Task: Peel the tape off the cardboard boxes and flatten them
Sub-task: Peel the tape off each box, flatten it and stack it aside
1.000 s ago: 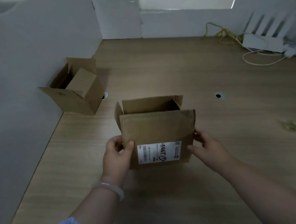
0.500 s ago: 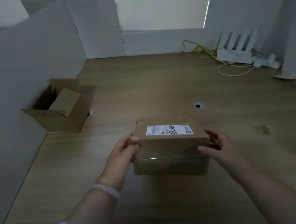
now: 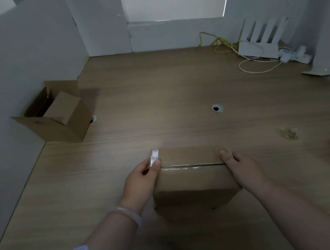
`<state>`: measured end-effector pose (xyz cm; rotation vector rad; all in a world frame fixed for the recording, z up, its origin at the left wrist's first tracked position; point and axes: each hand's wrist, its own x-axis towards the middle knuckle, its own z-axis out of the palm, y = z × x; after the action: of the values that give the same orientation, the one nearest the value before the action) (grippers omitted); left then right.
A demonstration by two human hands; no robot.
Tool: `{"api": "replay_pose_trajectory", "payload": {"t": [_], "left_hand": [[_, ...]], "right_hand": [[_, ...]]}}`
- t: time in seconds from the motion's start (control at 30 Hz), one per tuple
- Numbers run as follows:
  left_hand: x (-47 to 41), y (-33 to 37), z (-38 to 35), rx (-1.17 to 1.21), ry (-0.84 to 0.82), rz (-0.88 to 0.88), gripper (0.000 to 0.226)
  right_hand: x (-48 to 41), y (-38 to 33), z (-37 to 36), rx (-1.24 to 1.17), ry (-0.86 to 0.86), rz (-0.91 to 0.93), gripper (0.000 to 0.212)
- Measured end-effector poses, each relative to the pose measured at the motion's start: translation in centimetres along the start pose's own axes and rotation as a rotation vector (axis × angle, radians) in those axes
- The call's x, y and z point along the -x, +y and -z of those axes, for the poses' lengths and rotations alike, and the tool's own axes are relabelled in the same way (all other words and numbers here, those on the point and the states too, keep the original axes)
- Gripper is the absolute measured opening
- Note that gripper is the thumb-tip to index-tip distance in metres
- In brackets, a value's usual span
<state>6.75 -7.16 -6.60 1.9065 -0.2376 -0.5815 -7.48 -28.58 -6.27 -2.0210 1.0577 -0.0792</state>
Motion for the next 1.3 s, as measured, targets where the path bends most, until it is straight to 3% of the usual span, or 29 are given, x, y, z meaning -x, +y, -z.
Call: {"api": "replay_pose_trajectory", "payload": {"t": [0.13,0.27,0.63,0.77,1.03,1.3], "left_hand": [[-1.4,0.5,-0.1,0.027,-0.084,0.025,0.025],[-1.2,0.2,-0.7,0.08,-0.167,0.033,0.038],[1.3,-4.1,-1.9,-0.06,-0.148,0.018,0.066],[1.7,-5.1,-1.9,-0.08,-0.12,0.001,0.073],[3.8,-5.2,-1.0,-0.126,-0.17,0.02,0.044],[0.3,-5.0,-1.6,-0.013,-0.166,0.162,0.041]], "right_hand": [[-1.8,-0.3,0.0,-0.047,0.017,0.021,0.043],[-2.3,-0.1,-0.7,-0.12,0.022,0.042,0.04],[-0.1,2.9,-2.2,-0.084,-0.007,0.022,0.037],[0.9,3.0,-2.0,-0.035,0.007,0.034,0.012],[3.1,4.8,-2.0,0.091,-0.003,0.051,0.031],[-0.2,3.7,-2.5,0.052,-0.001,-0.004,0.06]]}}
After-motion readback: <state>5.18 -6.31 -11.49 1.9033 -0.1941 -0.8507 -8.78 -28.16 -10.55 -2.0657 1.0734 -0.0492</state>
